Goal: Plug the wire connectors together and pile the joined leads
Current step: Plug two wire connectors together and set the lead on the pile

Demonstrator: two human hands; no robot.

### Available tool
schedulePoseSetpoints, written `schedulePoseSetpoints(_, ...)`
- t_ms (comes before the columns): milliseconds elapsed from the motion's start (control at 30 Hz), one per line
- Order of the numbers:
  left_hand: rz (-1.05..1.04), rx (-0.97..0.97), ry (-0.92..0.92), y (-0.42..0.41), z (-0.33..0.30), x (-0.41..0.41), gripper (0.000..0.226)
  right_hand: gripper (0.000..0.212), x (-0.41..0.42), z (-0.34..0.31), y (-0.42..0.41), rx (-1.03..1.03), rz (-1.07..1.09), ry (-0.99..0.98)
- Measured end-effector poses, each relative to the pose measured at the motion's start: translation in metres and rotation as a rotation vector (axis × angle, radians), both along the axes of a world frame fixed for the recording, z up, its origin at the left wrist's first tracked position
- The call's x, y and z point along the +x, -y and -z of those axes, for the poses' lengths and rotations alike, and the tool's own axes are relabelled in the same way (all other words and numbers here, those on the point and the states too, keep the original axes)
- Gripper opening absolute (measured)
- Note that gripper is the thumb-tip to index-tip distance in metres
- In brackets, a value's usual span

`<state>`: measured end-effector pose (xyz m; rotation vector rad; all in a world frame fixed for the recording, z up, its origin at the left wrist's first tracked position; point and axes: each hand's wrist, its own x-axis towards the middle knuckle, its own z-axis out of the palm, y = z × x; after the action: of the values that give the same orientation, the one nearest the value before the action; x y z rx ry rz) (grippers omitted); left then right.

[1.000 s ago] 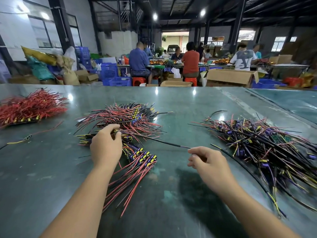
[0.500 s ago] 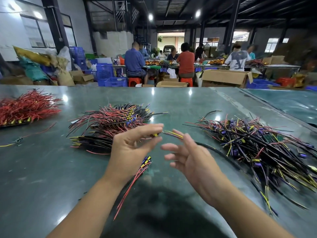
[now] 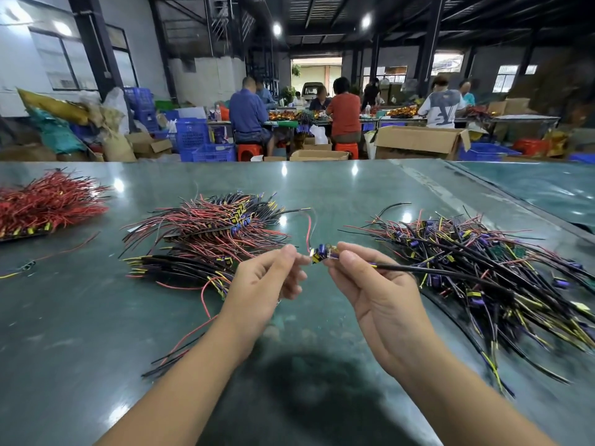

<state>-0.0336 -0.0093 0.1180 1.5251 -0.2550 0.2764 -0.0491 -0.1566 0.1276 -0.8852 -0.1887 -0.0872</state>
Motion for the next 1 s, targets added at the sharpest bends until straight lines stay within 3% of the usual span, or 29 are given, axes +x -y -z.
schedulePoseSetpoints(133, 0.085, -0.170, -0.060, 0.001, 0.003, 0.000, 0.021, 0.013, -0.001, 0.004, -0.005, -0.085, -0.016, -0.013)
schedulePoseSetpoints(267, 0.146, -0.229, -0.104, 0.002, 0.004, 0.000, 0.017, 0.030, 0.000, 0.007, -0.007, -0.193, 0.018, -0.035)
schedulePoseSetpoints(400, 0.155, -0.289, -0.148, 0.005, 0.003, 0.001, 0.013, 0.024, -0.001, 0.011, -0.009, -0.229, 0.018, -0.024)
schedulePoseSetpoints(567, 0.154, -0.278, -0.139, 0.004, 0.005, 0.001, 0.014, 0.041, 0.003, 0.016, -0.008, -0.204, 0.006, -0.032)
schedulePoseSetpoints(700, 0.256, -0.408, -0.179, 0.002, 0.001, 0.001, 0.014, 0.038, 0.002, 0.014, -0.006, -0.267, -0.002, 0.012)
schedulePoseSetpoints(800, 0.198, -0.234, -0.149, 0.005, 0.002, 0.001, 0.026, 0.038, 0.000, 0.014, -0.008, -0.315, -0.023, 0.034)
schedulePoseSetpoints(900, 0.121, -0.081, -0.040, 0.003, 0.005, 0.002, 0.022, 0.037, -0.001, 0.012, -0.007, -0.323, -0.004, 0.033)
schedulePoseSetpoints(1000, 0.105, -0.060, -0.028, 0.001, 0.007, 0.003, 0.011, 0.020, -0.001, 0.010, -0.003, -0.402, 0.023, 0.065)
